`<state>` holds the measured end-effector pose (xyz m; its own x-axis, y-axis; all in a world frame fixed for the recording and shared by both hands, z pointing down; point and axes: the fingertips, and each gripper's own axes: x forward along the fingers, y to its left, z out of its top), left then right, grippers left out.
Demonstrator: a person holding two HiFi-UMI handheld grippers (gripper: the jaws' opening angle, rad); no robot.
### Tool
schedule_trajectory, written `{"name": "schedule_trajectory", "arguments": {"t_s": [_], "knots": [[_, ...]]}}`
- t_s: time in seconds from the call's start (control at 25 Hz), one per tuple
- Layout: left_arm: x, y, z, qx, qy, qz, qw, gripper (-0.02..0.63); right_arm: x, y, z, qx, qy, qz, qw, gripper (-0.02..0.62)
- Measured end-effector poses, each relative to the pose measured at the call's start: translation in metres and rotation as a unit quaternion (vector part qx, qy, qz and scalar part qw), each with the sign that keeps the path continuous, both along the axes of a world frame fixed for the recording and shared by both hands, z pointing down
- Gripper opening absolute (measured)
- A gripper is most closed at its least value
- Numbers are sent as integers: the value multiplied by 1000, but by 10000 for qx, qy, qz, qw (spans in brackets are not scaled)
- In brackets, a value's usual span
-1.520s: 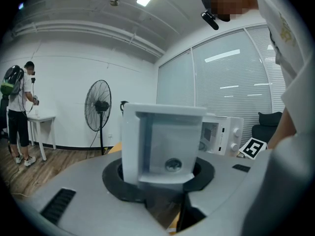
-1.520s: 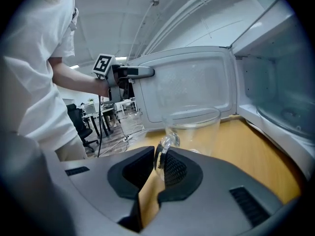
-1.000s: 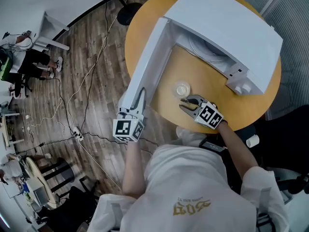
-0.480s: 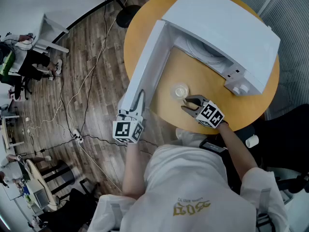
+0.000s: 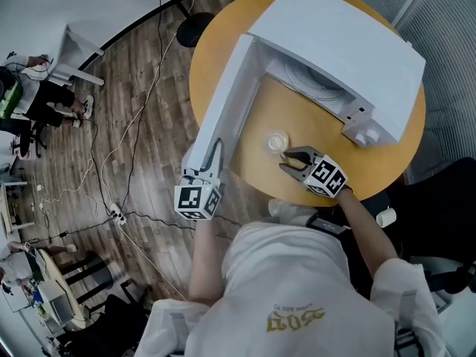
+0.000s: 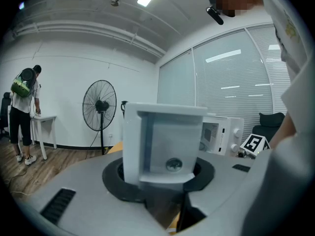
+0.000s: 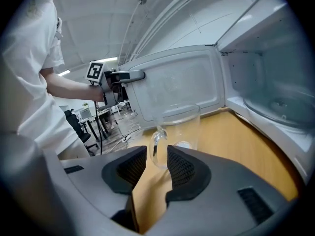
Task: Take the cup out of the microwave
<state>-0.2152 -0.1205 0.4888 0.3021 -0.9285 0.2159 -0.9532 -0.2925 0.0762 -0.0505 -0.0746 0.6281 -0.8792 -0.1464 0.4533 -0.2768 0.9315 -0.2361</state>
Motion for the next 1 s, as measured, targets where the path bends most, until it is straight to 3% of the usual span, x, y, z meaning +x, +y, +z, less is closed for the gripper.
{"name": "schedule_trajectory", "arguments": {"t_s": [0.28,0.52,0.76,0.88,1.0], "knots": [[0,0,0,24,8,-7,10000,166,18,-2,-17,129,42,243,9996,129],[1,-2,2,26,22,-21,10000,166,38,-24,-59,158,-512,1370,9891,124],[1,-2,3,4,28,-12,10000,166,46,-34,-93,547,-584,2003,9765,114],[1,-3,4,1,25,-6,10000,166,52,-42,-108,516,-819,2495,9635,109],[1,-2,3,0,27,-5,10000,166,66,-47,-120,122,-1430,3168,9376,99]]}}
